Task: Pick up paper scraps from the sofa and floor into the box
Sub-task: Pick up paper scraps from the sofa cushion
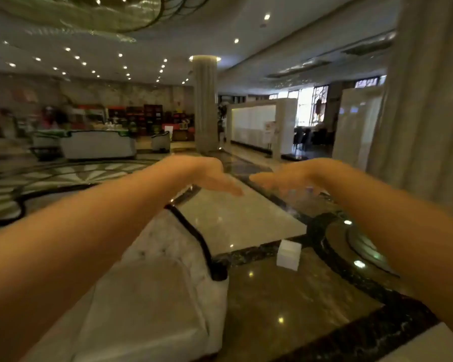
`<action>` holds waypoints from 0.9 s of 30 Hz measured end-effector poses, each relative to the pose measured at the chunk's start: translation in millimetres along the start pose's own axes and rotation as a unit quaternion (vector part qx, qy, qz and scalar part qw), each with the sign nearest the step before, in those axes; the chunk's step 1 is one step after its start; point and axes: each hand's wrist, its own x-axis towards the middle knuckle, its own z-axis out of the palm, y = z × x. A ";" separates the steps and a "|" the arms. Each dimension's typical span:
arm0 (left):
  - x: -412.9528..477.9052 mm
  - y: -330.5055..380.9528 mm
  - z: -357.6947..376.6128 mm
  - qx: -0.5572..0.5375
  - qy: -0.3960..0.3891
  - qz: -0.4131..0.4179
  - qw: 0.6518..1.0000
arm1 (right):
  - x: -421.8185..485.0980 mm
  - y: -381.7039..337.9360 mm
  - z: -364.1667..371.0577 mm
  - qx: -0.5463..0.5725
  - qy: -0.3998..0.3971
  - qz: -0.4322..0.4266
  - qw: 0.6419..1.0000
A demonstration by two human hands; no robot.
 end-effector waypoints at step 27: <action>-25.1 -433.7 353.8 -0.145 -0.324 -0.395 0.847 | 306.1 -222.4 462.4 -0.221 -0.399 -0.161 0.875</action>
